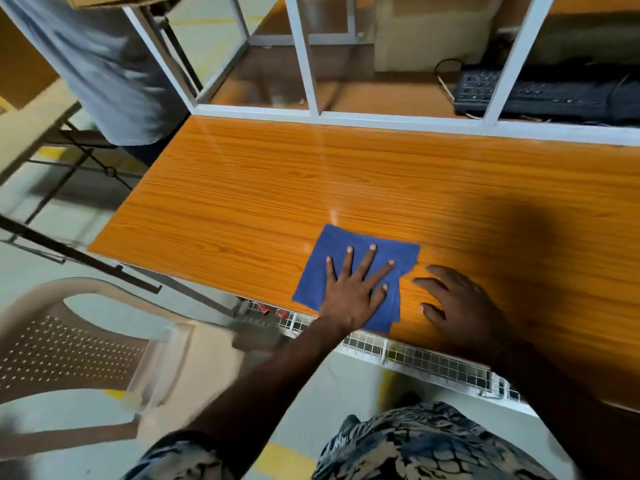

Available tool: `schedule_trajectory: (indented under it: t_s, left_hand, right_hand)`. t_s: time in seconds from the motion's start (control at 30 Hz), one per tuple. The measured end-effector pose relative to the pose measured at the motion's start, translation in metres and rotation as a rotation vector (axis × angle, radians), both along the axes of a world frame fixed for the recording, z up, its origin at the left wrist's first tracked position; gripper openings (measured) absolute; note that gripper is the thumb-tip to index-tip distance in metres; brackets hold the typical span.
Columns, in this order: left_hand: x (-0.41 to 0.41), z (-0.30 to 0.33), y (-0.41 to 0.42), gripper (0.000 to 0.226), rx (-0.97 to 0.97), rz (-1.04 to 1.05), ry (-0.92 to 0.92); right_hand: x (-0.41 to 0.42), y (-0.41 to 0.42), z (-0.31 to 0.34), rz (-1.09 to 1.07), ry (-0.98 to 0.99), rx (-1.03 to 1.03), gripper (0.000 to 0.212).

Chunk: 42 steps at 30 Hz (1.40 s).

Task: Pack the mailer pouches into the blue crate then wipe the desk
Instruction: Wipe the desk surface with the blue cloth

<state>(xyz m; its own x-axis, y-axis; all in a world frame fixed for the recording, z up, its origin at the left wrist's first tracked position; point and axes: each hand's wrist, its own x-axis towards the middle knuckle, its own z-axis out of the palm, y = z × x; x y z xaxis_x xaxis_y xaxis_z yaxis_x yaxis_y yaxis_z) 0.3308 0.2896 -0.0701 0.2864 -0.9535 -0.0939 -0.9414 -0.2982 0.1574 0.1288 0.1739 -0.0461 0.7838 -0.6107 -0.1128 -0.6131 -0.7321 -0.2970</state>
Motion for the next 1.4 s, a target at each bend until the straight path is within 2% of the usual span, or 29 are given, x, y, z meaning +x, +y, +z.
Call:
schedule_trajectory:
  t_s: [0.1, 0.17, 0.27, 0.33, 0.4, 0.47, 0.57, 0.67, 0.77, 0.9, 0.97, 1.03, 1.1, 1.17, 1.23, 1.33, 1.4]
  left_hand:
    - [0.032, -0.005, 0.044, 0.050, -0.030, -0.208, -0.058]
    - [0.067, -0.005, 0.053, 0.051, 0.010, -0.197, -0.071]
    - [0.095, 0.004, 0.032, 0.052, 0.061, 0.032, 0.014]
    - [0.084, 0.007, 0.007, 0.052, 0.061, 0.234, 0.056]
    - [0.057, 0.009, -0.015, 0.054, 0.061, 0.311, 0.078]
    - [0.023, 0.009, -0.023, 0.054, 0.067, 0.172, 0.063]
    - [-0.011, 0.001, 0.006, 0.054, 0.046, -0.210, -0.011]
    - [0.014, -0.007, 0.045, 0.050, 0.000, -0.440, -0.044]
    - [0.059, -0.005, 0.041, 0.051, 0.012, -0.393, -0.064]
    - [0.038, 0.004, -0.007, 0.053, 0.051, 0.024, 0.021]
    - [0.008, 0.010, -0.027, 0.054, 0.067, 0.127, 0.070]
    - [-0.019, 0.012, -0.033, 0.054, 0.086, 0.002, 0.063]
    - [-0.035, 0.009, -0.017, 0.053, 0.087, -0.227, 0.004]
    - [-0.031, 0.000, 0.013, 0.051, 0.056, -0.433, -0.059]
    - [-0.006, -0.008, 0.031, 0.049, 0.006, -0.549, -0.082]
    - [0.023, -0.005, 0.018, 0.049, 0.028, -0.507, -0.052]
    - [0.015, 0.001, -0.008, 0.050, 0.044, -0.292, 0.003]
  right_hand:
    - [0.000, 0.005, 0.001, 0.000, 0.003, -0.025, 0.050]
    - [0.001, 0.011, 0.002, -0.021, 0.031, -0.044, 0.050]
    - [-0.002, 0.020, 0.012, -0.129, 0.078, -0.062, 0.056]
    - [-0.010, 0.026, 0.018, -0.215, 0.071, -0.075, 0.055]
    - [-0.024, 0.033, 0.016, -0.257, 0.080, -0.084, 0.052]
    - [-0.035, 0.040, 0.010, -0.275, 0.093, -0.078, 0.052]
    - [-0.043, 0.046, 0.000, -0.296, 0.074, -0.051, 0.051]
    - [-0.040, 0.050, -0.002, -0.329, 0.067, -0.015, 0.052]
    - [-0.040, 0.048, 0.003, -0.328, 0.101, -0.008, 0.056]
    - [-0.040, 0.047, 0.010, -0.324, 0.124, 0.008, 0.057]
    - [-0.041, 0.046, 0.010, -0.313, 0.126, 0.024, 0.059]
    - [-0.046, 0.044, 0.013, -0.289, 0.114, 0.043, 0.060]
    - [-0.054, 0.041, 0.016, -0.268, 0.094, 0.041, 0.059]
    - [-0.068, 0.037, 0.017, -0.274, 0.069, 0.020, 0.055]
    - [-0.087, 0.033, 0.015, -0.279, 0.063, 0.015, 0.053]
    - [-0.115, 0.023, 0.010, -0.245, 0.044, -0.009, 0.052]
    - [-0.125, 0.019, 0.008, -0.214, 0.039, -0.006, 0.052]
